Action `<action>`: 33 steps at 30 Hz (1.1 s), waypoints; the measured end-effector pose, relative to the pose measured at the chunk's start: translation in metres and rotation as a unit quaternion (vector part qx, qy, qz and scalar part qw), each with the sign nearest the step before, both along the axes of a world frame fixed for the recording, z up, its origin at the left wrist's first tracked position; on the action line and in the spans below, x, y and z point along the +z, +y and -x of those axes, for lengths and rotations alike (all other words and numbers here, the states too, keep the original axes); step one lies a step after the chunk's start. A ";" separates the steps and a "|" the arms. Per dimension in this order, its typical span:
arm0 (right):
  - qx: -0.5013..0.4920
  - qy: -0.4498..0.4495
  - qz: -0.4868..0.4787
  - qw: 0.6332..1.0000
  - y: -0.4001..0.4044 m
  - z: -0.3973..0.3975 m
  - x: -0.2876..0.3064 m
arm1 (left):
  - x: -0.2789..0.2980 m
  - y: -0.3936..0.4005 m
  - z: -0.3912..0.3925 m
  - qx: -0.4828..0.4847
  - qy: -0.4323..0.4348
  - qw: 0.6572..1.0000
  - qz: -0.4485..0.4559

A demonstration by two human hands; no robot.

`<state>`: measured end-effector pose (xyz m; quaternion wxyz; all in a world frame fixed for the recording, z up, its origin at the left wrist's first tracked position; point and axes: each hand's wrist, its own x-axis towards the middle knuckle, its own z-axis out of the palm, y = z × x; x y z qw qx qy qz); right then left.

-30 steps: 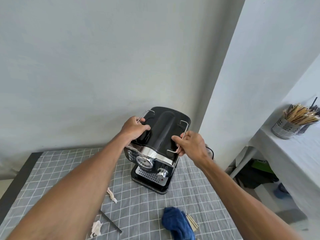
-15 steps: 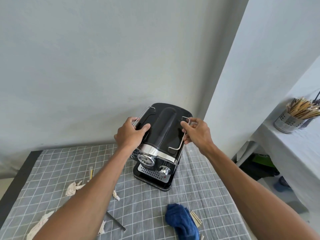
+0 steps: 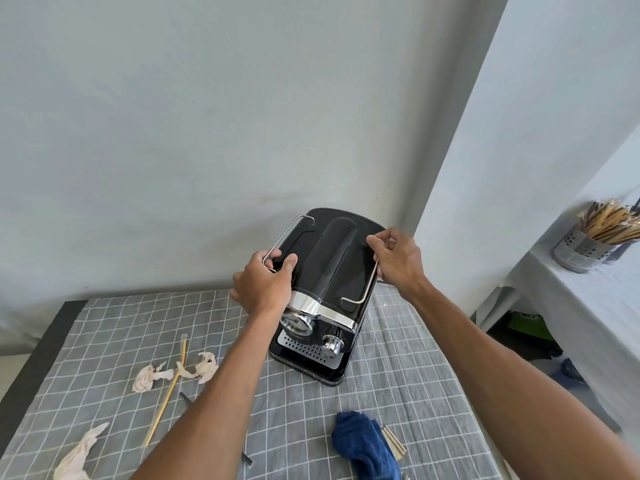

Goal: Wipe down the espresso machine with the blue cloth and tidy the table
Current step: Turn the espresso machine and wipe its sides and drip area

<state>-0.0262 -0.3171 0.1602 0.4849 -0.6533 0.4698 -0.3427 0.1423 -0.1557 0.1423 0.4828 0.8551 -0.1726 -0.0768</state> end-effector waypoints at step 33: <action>0.074 -0.074 -0.038 0.994 0.070 0.011 0.001 | 0.025 -0.033 -0.072 -0.165 -0.177 0.947 -0.212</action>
